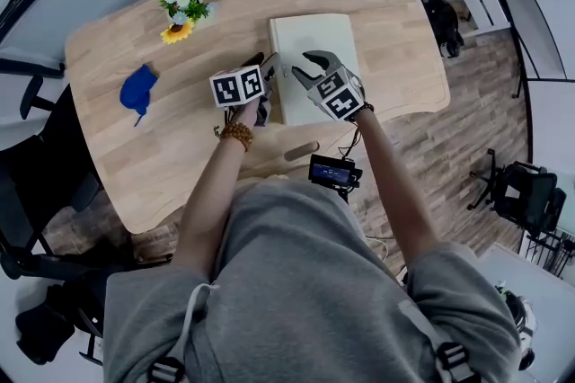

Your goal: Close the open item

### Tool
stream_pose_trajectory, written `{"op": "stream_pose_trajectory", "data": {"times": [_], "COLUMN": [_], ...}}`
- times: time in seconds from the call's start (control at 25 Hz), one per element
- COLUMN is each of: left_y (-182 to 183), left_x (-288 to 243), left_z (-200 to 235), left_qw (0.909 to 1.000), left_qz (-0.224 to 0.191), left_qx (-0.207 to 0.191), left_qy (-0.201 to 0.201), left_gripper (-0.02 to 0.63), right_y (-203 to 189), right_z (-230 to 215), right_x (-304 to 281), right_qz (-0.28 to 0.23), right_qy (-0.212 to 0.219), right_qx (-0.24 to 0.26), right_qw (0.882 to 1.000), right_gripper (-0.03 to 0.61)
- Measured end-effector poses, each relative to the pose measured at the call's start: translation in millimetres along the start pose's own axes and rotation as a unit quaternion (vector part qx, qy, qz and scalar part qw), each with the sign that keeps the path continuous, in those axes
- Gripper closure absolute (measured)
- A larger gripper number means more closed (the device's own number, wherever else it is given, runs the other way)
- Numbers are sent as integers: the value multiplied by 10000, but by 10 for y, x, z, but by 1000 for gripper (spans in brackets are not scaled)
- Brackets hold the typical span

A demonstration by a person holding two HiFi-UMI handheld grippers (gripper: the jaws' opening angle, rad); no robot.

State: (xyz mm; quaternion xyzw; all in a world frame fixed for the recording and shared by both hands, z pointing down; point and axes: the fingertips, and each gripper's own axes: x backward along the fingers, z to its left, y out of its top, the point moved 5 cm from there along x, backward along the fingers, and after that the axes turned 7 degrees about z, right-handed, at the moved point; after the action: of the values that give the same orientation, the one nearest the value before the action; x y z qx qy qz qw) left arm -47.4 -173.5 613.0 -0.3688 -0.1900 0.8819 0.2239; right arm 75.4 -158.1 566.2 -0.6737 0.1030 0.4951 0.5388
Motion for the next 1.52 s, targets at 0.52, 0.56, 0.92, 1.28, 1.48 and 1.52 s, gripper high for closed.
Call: {"op": "stream_pose_trajectory", "data": {"times": [0.52, 0.56, 0.92, 1.28, 1.48, 1.52], "left_y": [1096, 1143, 1259, 1048, 939, 925], "left_x": [872, 959, 1606, 1805, 1791, 1787], "left_z": [-1518, -1610, -2160, -2276, -2313, -2315], "left_qw": [9355, 9276, 8679, 8491, 8520, 8513], "left_qz": [-2050, -2207, -3287, -3581, -3602, -3600], "left_qx": [-2870, -3008, -3719, -3820, -3739, -3753], "left_qy": [-209, -178, 223, 695, 674, 685], "left_gripper": [433, 437, 483, 531, 544, 546], "right_y": [1021, 1081, 1452, 1398, 1279, 1237], "right_z": [-204, -171, 78, 166, 174, 172], "right_x": [1422, 1511, 2205, 2563, 2608, 2596], "right_qz": [-2255, -2384, -3311, -3781, -3814, -3768], "right_qy": [-1470, -1568, -2499, -3083, -3228, -3262], "right_qx": [-34, 27, 314, -313, -505, -508], "right_qw": [9631, 9584, 9094, 8723, 8648, 8654], "right_gripper": [410, 410, 411, 430, 448, 453]}}
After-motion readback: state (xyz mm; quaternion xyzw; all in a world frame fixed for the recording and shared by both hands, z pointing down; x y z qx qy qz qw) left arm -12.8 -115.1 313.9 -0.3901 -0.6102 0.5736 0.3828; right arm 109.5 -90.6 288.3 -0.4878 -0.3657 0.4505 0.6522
